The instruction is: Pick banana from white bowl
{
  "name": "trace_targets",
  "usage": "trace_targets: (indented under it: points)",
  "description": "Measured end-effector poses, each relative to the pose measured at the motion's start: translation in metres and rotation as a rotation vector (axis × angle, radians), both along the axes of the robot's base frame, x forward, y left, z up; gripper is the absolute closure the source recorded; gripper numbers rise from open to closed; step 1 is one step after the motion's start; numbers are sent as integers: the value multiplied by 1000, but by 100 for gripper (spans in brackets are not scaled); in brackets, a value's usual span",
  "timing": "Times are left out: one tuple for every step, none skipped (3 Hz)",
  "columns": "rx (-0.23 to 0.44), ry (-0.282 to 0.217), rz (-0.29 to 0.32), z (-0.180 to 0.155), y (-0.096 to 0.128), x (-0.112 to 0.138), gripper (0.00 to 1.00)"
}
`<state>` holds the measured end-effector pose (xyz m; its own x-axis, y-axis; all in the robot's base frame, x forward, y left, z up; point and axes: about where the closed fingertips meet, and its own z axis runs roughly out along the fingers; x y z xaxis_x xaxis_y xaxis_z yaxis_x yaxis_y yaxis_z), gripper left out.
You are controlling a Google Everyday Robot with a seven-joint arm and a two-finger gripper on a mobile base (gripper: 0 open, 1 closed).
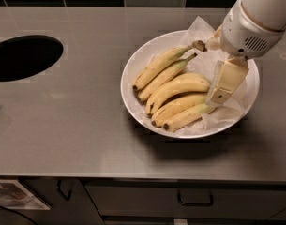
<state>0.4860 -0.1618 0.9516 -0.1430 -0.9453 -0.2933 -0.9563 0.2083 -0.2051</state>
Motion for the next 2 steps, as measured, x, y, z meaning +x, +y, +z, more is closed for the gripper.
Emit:
trace_targets:
  points:
    - [2,0,13,-2,8,1,19]
    - [-15,-23,35,5,21,-4,21]
